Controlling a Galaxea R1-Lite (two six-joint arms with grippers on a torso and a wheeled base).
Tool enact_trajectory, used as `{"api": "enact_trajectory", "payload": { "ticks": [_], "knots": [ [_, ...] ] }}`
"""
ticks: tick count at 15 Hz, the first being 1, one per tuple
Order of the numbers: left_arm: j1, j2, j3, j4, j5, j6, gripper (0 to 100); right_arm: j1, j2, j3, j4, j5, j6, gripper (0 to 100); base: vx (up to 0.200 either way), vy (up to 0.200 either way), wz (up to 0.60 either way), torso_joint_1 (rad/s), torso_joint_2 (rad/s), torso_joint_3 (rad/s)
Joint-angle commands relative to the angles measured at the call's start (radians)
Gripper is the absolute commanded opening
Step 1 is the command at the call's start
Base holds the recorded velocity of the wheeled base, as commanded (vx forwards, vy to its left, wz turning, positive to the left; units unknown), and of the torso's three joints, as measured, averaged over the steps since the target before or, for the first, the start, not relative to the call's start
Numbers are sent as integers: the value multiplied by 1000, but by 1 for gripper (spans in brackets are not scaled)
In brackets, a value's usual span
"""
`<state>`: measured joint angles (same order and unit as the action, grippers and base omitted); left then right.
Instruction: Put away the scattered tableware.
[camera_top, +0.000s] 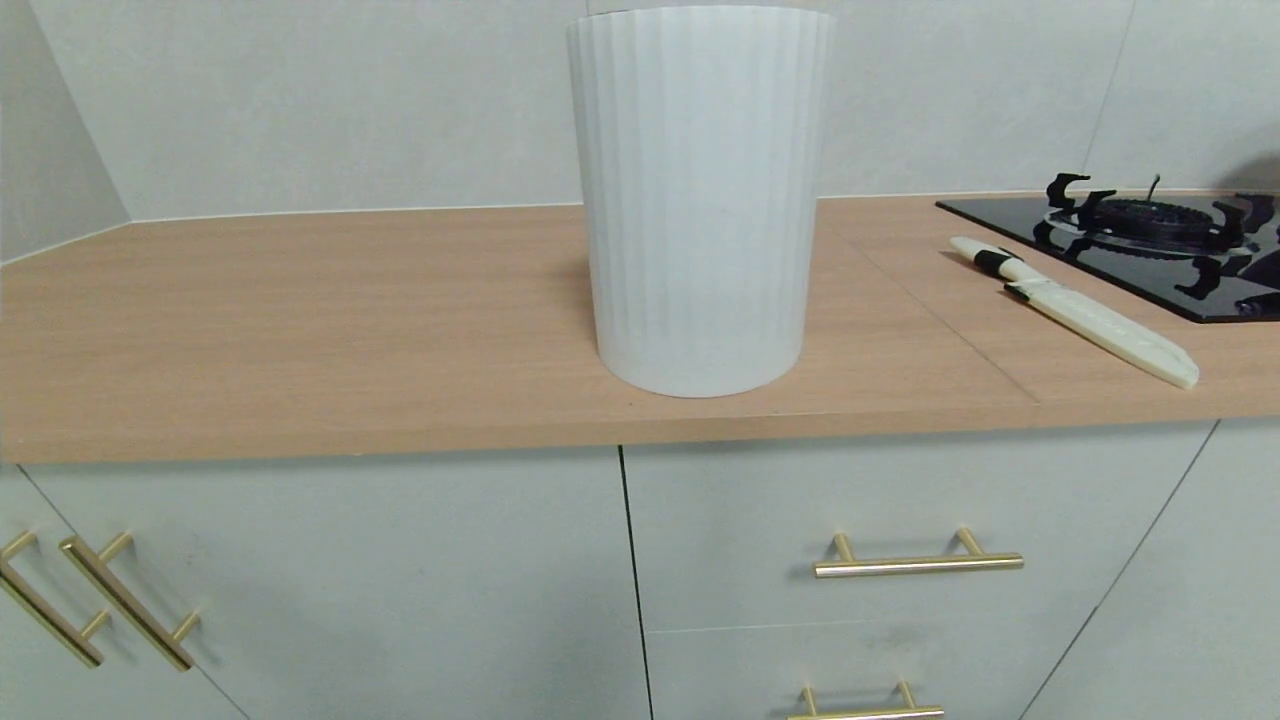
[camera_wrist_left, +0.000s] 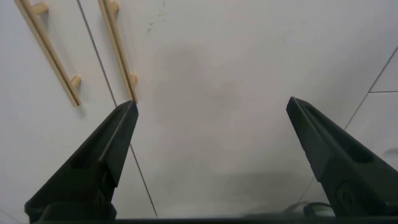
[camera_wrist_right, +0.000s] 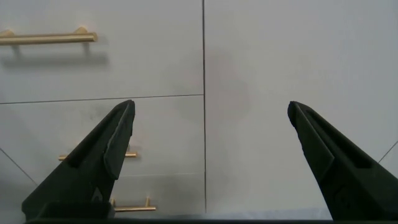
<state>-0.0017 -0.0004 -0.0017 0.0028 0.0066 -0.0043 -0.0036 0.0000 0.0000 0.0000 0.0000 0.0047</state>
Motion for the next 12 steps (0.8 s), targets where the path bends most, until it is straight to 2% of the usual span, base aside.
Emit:
{"api": "enact_trajectory", "payload": {
  "ticks": [1,8,12],
  "knots": [
    [0,0,0,0,1,0,100,1,2,0,0,0,0,100,0,0,0,0,0,0],
    [0,0,0,0,1,0,100,1,2,0,0,0,0,100,0,0,0,0,0,0],
    [0,0,0,0,1,0,100,1,2,0,0,0,0,100,0,0,0,75,-215,-267]
  ]
}}
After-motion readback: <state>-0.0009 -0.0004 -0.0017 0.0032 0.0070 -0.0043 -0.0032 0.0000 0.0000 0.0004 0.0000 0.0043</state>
